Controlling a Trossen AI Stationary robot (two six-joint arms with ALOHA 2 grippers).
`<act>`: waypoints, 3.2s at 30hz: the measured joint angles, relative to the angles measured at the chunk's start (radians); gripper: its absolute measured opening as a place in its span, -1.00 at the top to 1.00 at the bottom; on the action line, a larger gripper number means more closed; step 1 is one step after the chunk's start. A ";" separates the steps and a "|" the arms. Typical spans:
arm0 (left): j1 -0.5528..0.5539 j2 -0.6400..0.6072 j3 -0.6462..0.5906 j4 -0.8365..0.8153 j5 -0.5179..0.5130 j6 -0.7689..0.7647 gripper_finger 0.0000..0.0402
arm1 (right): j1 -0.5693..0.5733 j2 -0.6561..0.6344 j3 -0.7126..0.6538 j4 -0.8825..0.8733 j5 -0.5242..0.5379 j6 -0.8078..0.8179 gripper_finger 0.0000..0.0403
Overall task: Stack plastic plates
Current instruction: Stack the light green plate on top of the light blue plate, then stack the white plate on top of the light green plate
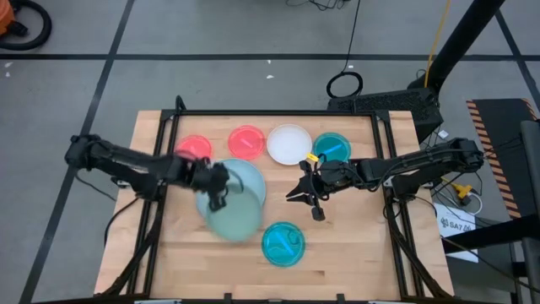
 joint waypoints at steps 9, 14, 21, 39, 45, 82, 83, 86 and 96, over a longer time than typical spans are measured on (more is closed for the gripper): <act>0.390 0.033 -0.003 -0.003 0.127 0.272 0.95 | -0.006 0.000 0.000 -0.004 0.000 -0.016 0.79; 0.448 0.065 -0.010 -0.022 0.192 0.312 0.93 | -0.014 0.000 0.000 -0.008 0.000 -0.016 0.79; 0.440 0.093 -0.009 -0.015 0.174 0.323 0.78 | -0.018 0.000 0.000 -0.013 0.003 -0.043 0.79; 0.331 0.007 -0.010 0.111 0.088 0.355 0.75 | -0.018 0.000 0.000 -0.031 0.000 -0.031 0.79; 0.171 -0.115 -0.010 0.264 -0.057 0.413 0.74 | -0.018 0.000 0.000 -0.032 0.000 -0.031 0.79; 0.134 -0.595 -0.183 0.650 -0.187 0.708 0.75 | -0.410 0.462 0.264 -0.332 0.195 -0.247 0.79; 0.138 -0.601 -0.183 0.635 -0.187 0.700 0.75 | -0.414 0.475 0.264 -0.333 0.174 -0.247 0.78; 0.147 -0.604 -0.183 0.616 -0.187 0.710 0.75 | -0.424 0.503 0.264 -0.328 0.121 -0.223 0.71; 0.155 -0.603 -0.183 0.552 -0.187 0.723 0.75 | -0.432 0.518 0.264 -0.330 0.074 -0.120 0.16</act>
